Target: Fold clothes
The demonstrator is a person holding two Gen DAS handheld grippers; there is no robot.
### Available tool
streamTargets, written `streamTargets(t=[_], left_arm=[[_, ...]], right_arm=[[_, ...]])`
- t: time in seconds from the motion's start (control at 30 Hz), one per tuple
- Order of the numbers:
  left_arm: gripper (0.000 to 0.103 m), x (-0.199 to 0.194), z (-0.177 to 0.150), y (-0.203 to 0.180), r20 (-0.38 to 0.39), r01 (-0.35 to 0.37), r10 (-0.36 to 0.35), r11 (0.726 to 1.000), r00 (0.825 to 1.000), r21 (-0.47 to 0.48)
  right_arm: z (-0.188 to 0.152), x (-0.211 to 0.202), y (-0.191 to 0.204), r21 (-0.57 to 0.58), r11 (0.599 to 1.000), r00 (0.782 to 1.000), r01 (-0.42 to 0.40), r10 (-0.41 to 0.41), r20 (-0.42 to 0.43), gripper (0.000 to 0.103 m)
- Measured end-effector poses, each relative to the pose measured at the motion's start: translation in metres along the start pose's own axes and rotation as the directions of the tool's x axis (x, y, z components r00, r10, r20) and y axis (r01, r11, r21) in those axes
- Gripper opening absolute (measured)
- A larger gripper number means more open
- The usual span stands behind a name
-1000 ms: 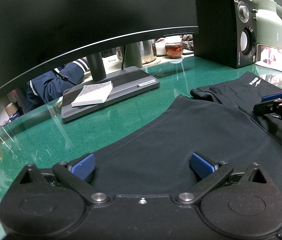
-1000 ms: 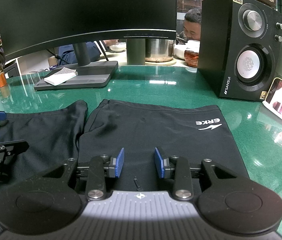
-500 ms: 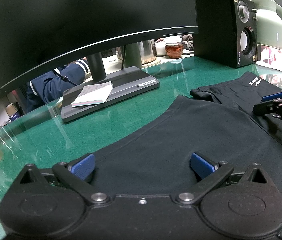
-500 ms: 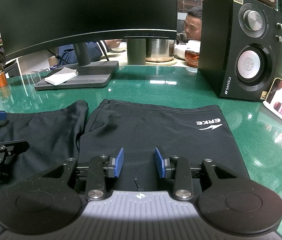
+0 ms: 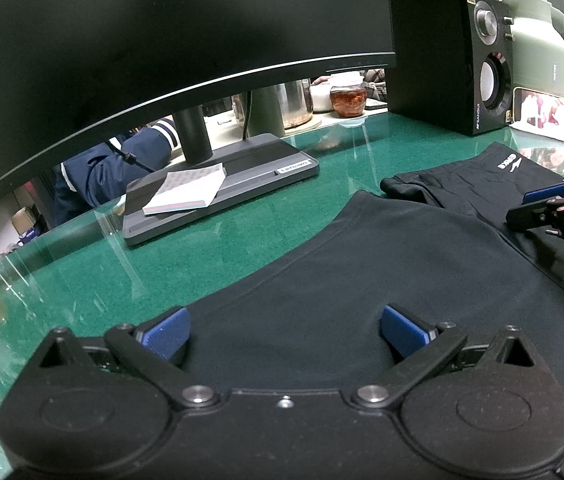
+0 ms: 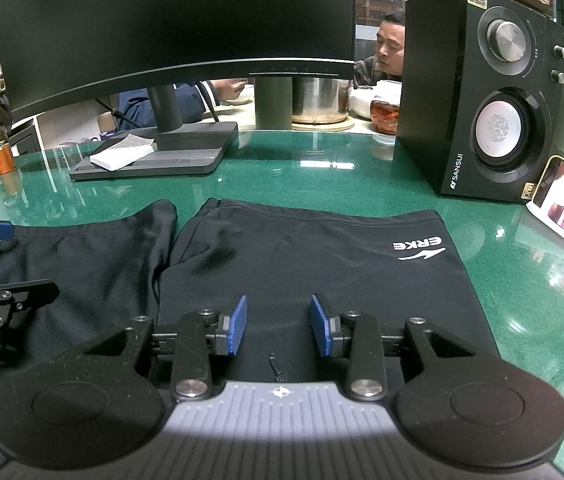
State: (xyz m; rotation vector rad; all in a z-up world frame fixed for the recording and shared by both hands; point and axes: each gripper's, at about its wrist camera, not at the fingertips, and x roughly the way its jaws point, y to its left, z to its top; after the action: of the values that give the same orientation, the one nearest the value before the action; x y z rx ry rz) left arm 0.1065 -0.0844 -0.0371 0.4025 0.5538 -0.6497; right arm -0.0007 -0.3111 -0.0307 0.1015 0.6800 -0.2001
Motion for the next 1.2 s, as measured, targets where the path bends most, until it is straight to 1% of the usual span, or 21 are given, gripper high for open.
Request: streamTargets(t=[0.63,0.87,0.97,1.03,1.07,1.1,1.17,1.2], left_arm=[[0.103,0.0,0.0,-0.001,0.002,-0.003,0.003,1.0,1.0,0.004],[0.103,0.001,0.0,0.001,0.0,0.003,-0.003,1.0,1.0,0.0],[0.103,0.001,0.001,0.0,0.002,-0.007,0.007,1.0,1.0,0.002],[0.098,-0.006,0.003,-0.006,0.002,-0.025,0.025,0.999,1.0,0.038],[0.097,-0.015,0.005,-0.011,0.02,-0.017,0.016,0.999,1.0,0.05],[0.097,-0.026,0.006,-0.014,0.046,0.007,-0.009,0.999,0.999,0.043],[0.097,-0.046,0.008,-0.021,0.075,0.088,-0.088,0.996,0.993,0.007],[0.097,-0.051,0.006,-0.028,0.074,0.108,-0.109,0.994,0.991,0.02]], right_arm=[[0.0,0.001,0.0,-0.001,1.0,1.0,0.0,0.0,0.0,0.036],[0.001,0.001,-0.01,0.054,0.999,1.0,0.003,-0.004,0.006,0.036],[0.001,0.002,-0.008,0.049,0.999,1.0,0.017,-0.018,0.006,0.036],[-0.001,-0.002,-0.006,0.044,0.998,0.999,0.041,-0.042,0.012,0.033],[-0.003,-0.007,-0.004,0.036,0.998,0.998,0.058,-0.059,0.019,0.033],[-0.007,-0.015,-0.002,0.028,0.998,0.998,0.06,-0.061,0.027,0.033],[-0.015,-0.034,0.0,0.012,0.999,0.998,0.032,-0.033,0.046,0.033],[-0.019,-0.043,0.0,0.007,1.0,0.999,0.021,-0.021,0.05,0.033]])
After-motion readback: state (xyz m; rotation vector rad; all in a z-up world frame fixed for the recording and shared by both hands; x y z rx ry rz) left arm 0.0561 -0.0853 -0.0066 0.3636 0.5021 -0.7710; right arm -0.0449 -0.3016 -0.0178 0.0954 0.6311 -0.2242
